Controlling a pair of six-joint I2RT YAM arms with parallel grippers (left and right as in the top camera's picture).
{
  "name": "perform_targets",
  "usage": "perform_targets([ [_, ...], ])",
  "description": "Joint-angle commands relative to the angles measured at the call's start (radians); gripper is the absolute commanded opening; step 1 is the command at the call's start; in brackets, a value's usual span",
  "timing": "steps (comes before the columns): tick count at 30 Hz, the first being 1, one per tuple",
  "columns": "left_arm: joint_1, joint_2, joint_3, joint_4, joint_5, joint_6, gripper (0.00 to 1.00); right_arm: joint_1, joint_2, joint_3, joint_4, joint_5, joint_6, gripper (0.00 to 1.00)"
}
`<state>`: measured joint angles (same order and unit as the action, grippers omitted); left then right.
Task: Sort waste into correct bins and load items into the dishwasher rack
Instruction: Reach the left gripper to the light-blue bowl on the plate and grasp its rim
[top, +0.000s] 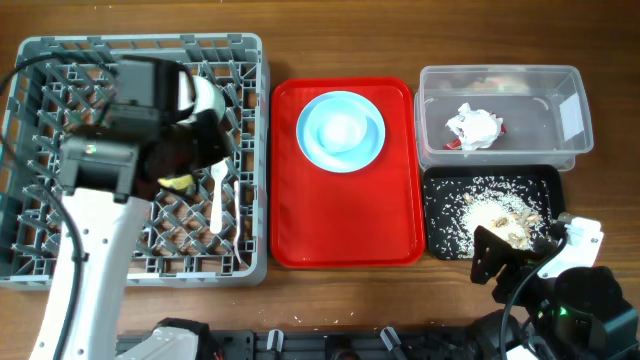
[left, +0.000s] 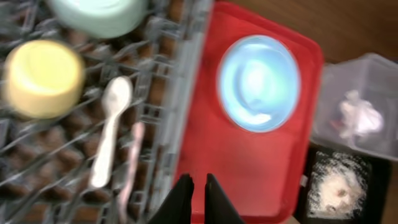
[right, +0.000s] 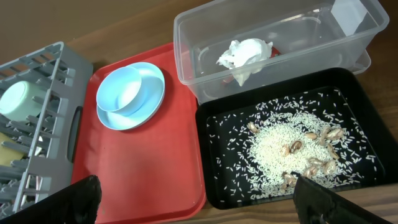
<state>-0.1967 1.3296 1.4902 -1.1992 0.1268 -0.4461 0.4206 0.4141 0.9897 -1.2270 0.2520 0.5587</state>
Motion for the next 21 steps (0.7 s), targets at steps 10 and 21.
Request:
perform_targets([
  [10, -0.234, 0.483, 0.481, -0.247, 0.014, -0.002, 0.06, -0.001, -0.005, 0.003, 0.002, 0.010, -0.006, 1.00],
  [21, -0.259, 0.657, 0.589, -0.125, 0.014, -0.003, 0.28, -0.002, -0.005, 0.003, 0.002, 0.010, -0.006, 1.00],
])
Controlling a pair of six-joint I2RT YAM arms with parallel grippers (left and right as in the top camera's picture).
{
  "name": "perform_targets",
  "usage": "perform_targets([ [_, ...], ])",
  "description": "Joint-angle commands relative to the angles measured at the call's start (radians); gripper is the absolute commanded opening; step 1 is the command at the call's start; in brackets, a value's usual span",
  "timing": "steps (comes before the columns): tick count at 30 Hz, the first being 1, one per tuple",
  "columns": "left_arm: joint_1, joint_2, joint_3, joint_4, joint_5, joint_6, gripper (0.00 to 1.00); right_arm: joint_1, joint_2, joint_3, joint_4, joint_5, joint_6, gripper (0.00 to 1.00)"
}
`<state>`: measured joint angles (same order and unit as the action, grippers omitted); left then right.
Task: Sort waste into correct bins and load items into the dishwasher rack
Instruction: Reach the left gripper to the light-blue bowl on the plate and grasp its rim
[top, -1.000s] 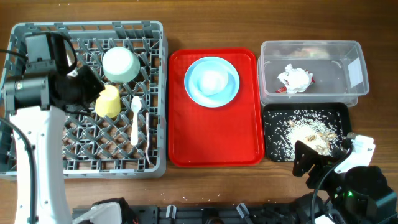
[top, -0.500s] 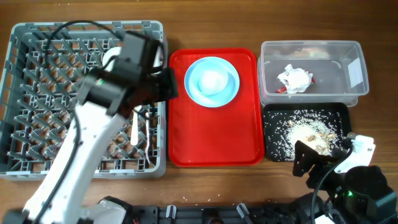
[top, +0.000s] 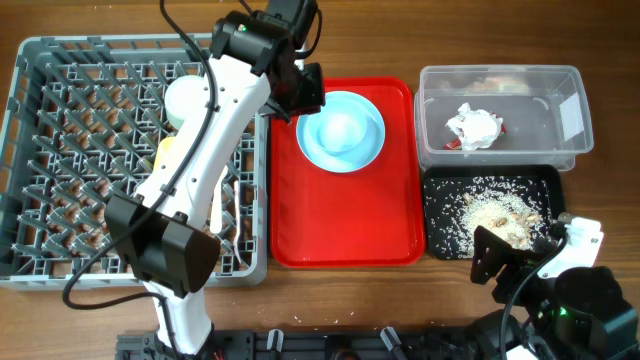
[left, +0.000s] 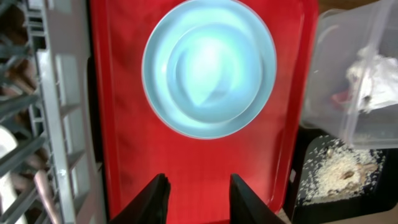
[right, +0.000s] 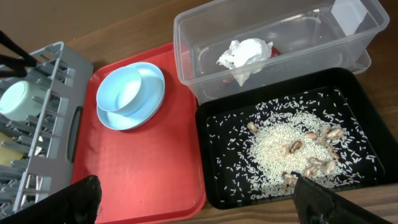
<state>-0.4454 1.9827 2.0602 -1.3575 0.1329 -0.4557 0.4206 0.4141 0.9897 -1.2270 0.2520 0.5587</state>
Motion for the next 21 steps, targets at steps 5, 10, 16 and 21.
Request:
perform_targets([
  [5, -0.080, 0.033, 0.018, 0.095, 0.000, 0.006, 0.32, -0.002, -0.005, 0.003, 0.002, 0.010, -0.006, 1.00],
  [10, -0.182, 0.130, 0.018, 0.195, -0.123, 0.006, 0.26, -0.001, -0.005, 0.003, 0.002, 0.010, -0.006, 1.00],
  [16, -0.261, 0.273, 0.018, 0.275, -0.264, 0.006, 0.25, -0.002, -0.005, 0.003, 0.002, 0.010, -0.006, 1.00],
  [21, -0.258, 0.382, 0.018, 0.332, -0.266, 0.006, 0.26, -0.001, -0.005, 0.003, 0.002, 0.010, -0.006, 1.00],
])
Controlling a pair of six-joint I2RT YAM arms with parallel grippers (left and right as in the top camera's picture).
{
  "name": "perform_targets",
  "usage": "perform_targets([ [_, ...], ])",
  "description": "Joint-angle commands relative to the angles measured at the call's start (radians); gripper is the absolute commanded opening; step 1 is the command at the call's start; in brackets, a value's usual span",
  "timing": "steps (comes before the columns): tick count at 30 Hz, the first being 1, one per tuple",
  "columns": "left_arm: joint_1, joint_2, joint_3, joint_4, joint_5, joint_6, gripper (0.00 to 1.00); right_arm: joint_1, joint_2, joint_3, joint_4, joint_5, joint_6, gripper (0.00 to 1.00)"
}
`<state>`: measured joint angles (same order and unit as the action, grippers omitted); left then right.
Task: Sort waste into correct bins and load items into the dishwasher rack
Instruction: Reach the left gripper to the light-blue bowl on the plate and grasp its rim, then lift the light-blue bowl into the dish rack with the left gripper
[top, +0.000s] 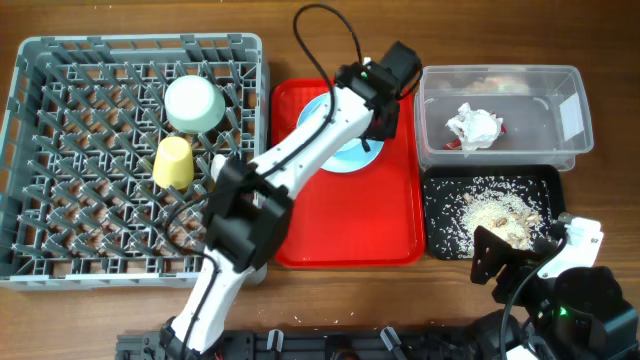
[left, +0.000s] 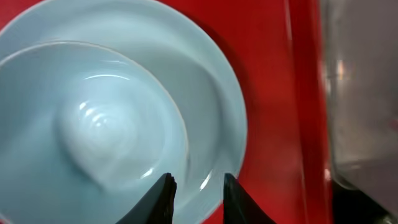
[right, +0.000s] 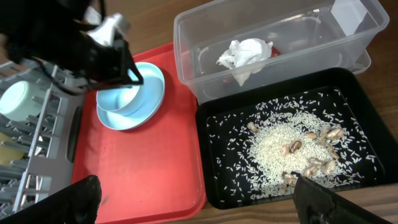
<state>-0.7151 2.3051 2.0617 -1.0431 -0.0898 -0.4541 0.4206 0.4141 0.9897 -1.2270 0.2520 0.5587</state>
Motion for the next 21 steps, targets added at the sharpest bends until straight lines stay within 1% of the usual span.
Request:
perform_targets([
  [1, 0.013, 0.072, 0.017, 0.019, -0.043, 0.005, 0.26, -0.001, -0.005, 0.003, 0.002, 0.010, -0.006, 1.00],
  [2, 0.017, 0.085, 0.017, 0.019, -0.043, 0.005, 0.23, -0.001, -0.005, 0.003, 0.002, 0.010, -0.006, 1.00],
  [5, 0.021, 0.097, 0.017, 0.018, -0.043, 0.005, 0.04, -0.002, -0.005, 0.003, 0.002, 0.010, -0.006, 1.00],
  [9, 0.021, 0.068, 0.020, 0.011, -0.042, 0.005, 0.04, -0.002, -0.005, 0.003, 0.002, 0.010, -0.006, 1.00],
  [11, 0.021, -0.001, 0.035, -0.069, -0.039, 0.005, 0.04, -0.002, -0.005, 0.003, 0.002, 0.010, -0.006, 1.00],
  [13, 0.021, -0.130, 0.061, -0.193, -0.039, 0.005, 0.04, -0.001, -0.005, 0.003, 0.002, 0.010, -0.006, 1.00],
  [15, 0.024, -0.238, 0.066, -0.247, -0.028, 0.005, 0.04, -0.002, -0.005, 0.003, 0.002, 0.010, -0.006, 1.00],
  [17, 0.034, -0.349, 0.066, -0.288, 0.022, 0.005, 0.04, -0.002, -0.005, 0.003, 0.002, 0.010, -0.006, 1.00],
  [19, 0.070, -0.485, 0.066, -0.332, 0.118, 0.006, 0.04, -0.001, -0.005, 0.003, 0.002, 0.010, -0.006, 1.00],
  [21, 0.122, -0.578, 0.066, -0.364, 0.220, 0.046, 0.04, -0.002, -0.005, 0.003, 0.002, 0.010, -0.006, 1.00],
])
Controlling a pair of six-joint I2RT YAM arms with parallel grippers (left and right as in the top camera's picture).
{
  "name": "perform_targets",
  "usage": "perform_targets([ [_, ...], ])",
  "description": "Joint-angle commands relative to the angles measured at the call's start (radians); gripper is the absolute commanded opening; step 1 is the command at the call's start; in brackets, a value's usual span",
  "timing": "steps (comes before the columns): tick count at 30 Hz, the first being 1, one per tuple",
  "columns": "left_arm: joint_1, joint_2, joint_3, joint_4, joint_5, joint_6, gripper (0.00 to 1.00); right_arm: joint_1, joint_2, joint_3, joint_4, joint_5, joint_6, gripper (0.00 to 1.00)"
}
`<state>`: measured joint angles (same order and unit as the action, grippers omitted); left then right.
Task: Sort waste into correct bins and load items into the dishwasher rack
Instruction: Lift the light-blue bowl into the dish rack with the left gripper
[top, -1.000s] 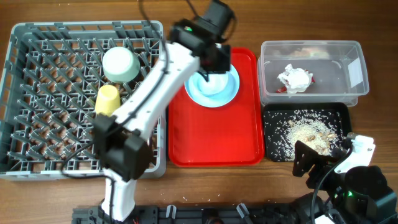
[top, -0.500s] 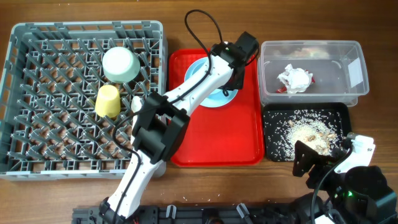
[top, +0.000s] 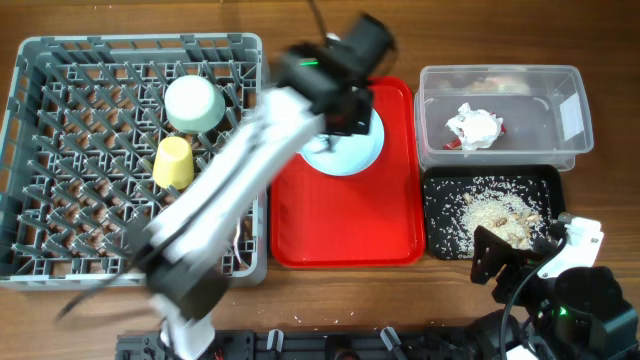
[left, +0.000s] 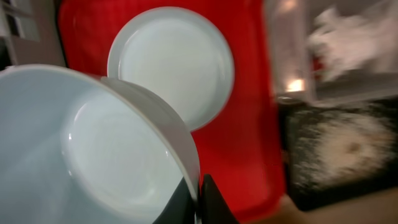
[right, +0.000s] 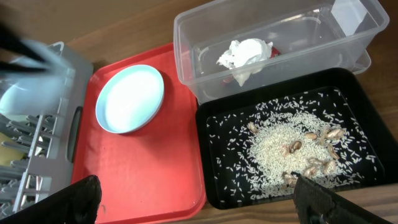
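My left gripper (left: 199, 199) is shut on the rim of a light blue bowl (left: 81, 143) and holds it in the air over the red tray (top: 340, 225). Below it a light blue plate (left: 171, 65) lies bare on the tray. In the overhead view the left arm is blurred above the plate (top: 345, 155), hiding the bowl. The grey dishwasher rack (top: 60, 250) holds a green cup (top: 192, 102) and a yellow cup (top: 172, 160). My right gripper (right: 196, 186) rests open at the table's front right with nothing between its fingers.
A clear plastic bin (top: 560, 80) at the back right holds crumpled tissue (top: 475, 125). In front of it a black tray (top: 445, 235) holds scattered rice and bits of food. The rack fills the left side of the wooden table.
My left gripper stood open astride the bowl's rim while the bowl sat on the plate. Now it is shut on the rim and the bowl is up off the plate.
My left gripper was shut over the rack beside a white spoon. Then it was open above the bowl and plate on the red tray, then down at the bowl's right rim. Now it holds the bowl clear of the plate. The right arm has stayed still.
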<state>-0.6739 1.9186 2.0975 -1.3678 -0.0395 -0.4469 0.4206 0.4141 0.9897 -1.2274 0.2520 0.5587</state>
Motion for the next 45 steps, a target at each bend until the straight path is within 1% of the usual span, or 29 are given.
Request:
perform_targets([
  [1, 0.119, -0.228, 0.030, -0.057, 0.242, 0.066, 0.04, -0.001, -0.005, 0.003, 0.002, 0.010, -0.006, 1.00],
  [3, 0.237, -0.281, 0.030, -0.114, 0.462, 0.163, 0.04, -0.002, -0.005, 0.003, 0.002, 0.010, -0.006, 1.00],
  [5, 0.375, -0.287, 0.027, -0.212, 0.738, 0.332, 0.04, -0.002, -0.005, 0.003, 0.002, 0.010, -0.006, 1.00],
  [7, 0.467, -0.276, -0.008, -0.320, 0.933, 0.504, 0.04, -0.002, -0.005, 0.003, 0.002, 0.010, -0.006, 1.00],
  [9, 0.544, -0.284, -0.114, -0.317, 1.019, 0.562, 0.04, -0.002, -0.005, 0.003, 0.002, 0.010, -0.006, 1.00],
  [12, 0.624, -0.291, -0.268, -0.317, 1.122, 0.646, 0.04, -0.002, -0.005, 0.003, 0.002, 0.010, -0.006, 1.00],
  [13, 0.659, -0.298, -0.358, -0.317, 1.168, 0.698, 0.04, -0.001, -0.005, 0.003, 0.002, 0.010, -0.006, 1.00],
  [16, 0.728, -0.306, -0.579, -0.317, 1.249, 0.822, 0.04, -0.001, -0.005, 0.003, 0.002, 0.010, -0.006, 1.00],
  [18, 0.790, -0.306, -0.716, -0.317, 1.275, 0.900, 0.04, -0.001, -0.005, 0.003, 0.002, 0.010, -0.006, 1.00],
  [20, 0.870, -0.306, -0.835, -0.317, 1.285, 0.968, 0.04, -0.002, -0.005, 0.003, 0.002, 0.010, -0.006, 1.00],
  [22, 0.938, -0.306, -0.913, -0.317, 1.284, 1.014, 0.04, -0.002, -0.005, 0.003, 0.002, 0.010, -0.006, 1.00],
  [24, 1.049, -0.306, -1.016, -0.305, 1.280, 1.086, 0.04, -0.002, -0.005, 0.003, 0.002, 0.010, -0.006, 1.00],
  [26, 1.092, -0.305, -1.073, -0.268, 1.263, 1.091, 0.04, -0.002, -0.005, 0.003, 0.002, 0.010, -0.006, 1.00],
  [30, 1.125, -0.299, -1.160, -0.175, 1.253, 1.090, 0.04, -0.002, -0.005, 0.003, 0.002, 0.010, -0.006, 1.00],
  [32, 1.143, -0.299, -1.162, -0.165, 1.242, 1.090, 0.08, -0.002, -0.005, 0.003, 0.002, 0.010, -0.006, 1.00],
  [34, 1.160, -0.299, -1.162, -0.166, 1.231, 1.090, 0.13, -0.002, -0.005, 0.003, 0.002, 0.010, -0.006, 1.00],
  [35, 1.169, -0.299, -1.162, -0.166, 1.227, 1.089, 0.19, -0.002, -0.005, 0.003, 0.002, 0.010, -0.006, 1.00],
  [36, 1.188, -0.299, -1.162, -0.166, 1.223, 1.083, 0.22, -0.001, -0.005, 0.003, 0.002, 0.010, -0.006, 1.00],
  [37, 1.203, -0.299, -1.162, -0.165, 1.215, 1.061, 0.28, -0.002, -0.005, 0.003, 0.002, 0.010, -0.006, 1.00],
  [38, 1.216, -0.299, -1.162, -0.166, 1.212, 1.049, 0.36, -0.002, -0.005, 0.003, 0.002, 0.010, -0.006, 1.00],
  [39, 1.236, -0.299, -1.160, -0.167, 1.211, 1.036, 0.48, -0.001, -0.005, 0.003, 0.002, 0.010, -0.006, 1.00],
  [40, 1.252, -0.299, -1.156, -0.174, 1.209, 1.037, 0.72, -0.002, -0.005, 0.003, 0.002, 0.010, -0.006, 1.00],
  [41, 1.268, -0.299, -1.147, -0.181, 1.205, 1.037, 1.00, -0.002, -0.005, 0.003, 0.002, 0.010, -0.006, 1.00],
  [44, 1.321, -0.300, -1.081, -0.234, 1.176, 1.038, 1.00, -0.001, -0.005, 0.003, 0.002, 0.010, -0.006, 1.00],
  [45, 1.350, -0.305, -1.024, -0.280, 1.170, 1.038, 1.00, -0.002, -0.005, 0.003, 0.002, 0.010, -0.006, 1.00],
])
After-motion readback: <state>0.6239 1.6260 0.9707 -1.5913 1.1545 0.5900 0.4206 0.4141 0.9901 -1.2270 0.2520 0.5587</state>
